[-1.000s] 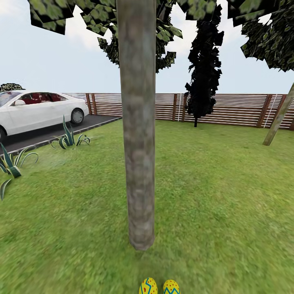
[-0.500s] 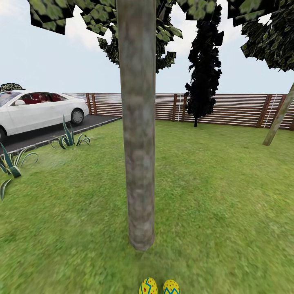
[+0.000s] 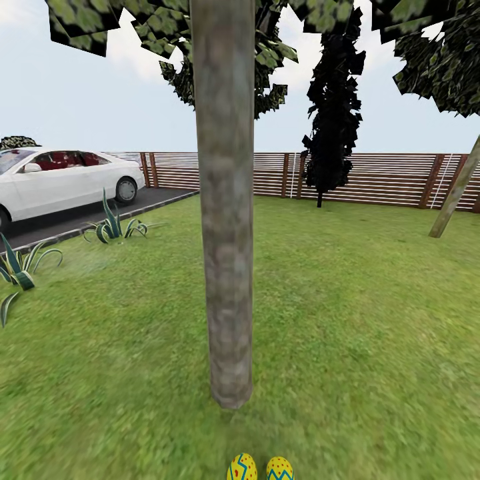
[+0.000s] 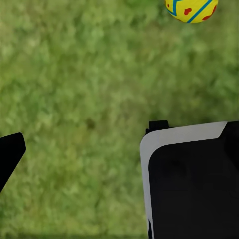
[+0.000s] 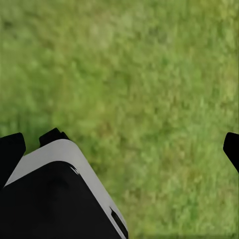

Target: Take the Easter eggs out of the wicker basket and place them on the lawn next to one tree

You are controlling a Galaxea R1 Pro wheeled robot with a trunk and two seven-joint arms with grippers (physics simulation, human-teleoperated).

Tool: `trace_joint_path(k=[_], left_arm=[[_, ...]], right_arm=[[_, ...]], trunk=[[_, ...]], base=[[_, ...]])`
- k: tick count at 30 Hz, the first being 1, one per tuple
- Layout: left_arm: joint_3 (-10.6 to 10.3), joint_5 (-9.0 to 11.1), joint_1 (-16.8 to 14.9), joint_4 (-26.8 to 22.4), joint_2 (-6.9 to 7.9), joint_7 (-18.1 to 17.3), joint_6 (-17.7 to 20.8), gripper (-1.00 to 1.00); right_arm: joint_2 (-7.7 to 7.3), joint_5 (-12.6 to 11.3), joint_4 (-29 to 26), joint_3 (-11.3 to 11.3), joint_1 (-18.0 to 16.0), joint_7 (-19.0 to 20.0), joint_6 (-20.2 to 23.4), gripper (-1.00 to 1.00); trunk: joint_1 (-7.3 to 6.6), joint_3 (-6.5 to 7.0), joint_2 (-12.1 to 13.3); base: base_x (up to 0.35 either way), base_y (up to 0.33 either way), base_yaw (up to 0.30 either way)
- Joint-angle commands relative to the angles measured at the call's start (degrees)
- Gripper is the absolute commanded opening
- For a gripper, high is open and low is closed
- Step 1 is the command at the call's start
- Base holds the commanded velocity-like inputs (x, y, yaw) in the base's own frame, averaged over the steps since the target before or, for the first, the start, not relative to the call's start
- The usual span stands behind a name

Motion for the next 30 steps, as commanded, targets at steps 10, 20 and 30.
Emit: trace_joint_path(k=[10, 20, 30], left_arm=[[-0.5, 0.3, 0.0, -0.2, 0.05, 0.4, -0.1, 1.00], [-0.5, 0.3, 0.0, -0.2, 0.05, 0.4, -0.1, 1.00], [-0.5, 0.3, 0.0, -0.1, 0.05, 0.4, -0.1, 1.00]], right_arm=[[0.00, -0.3, 0.2, -0.1, -0.1, 0.1, -0.5, 1.00], [0.00, -0.2, 0.2, -0.1, -0.1, 0.1, -0.5, 1.00], [0.00, -0.2, 0.2, -0.1, -0.1, 0.1, -0.5, 1.00]], trunk=[[0.01, -0.09, -0.1], [0.01, -0.09, -0.1], [0.01, -0.09, -0.1]], base=[[0.000, 0.000, 0.000], [0.000, 0.000, 0.000], [0.000, 0.000, 0.000]])
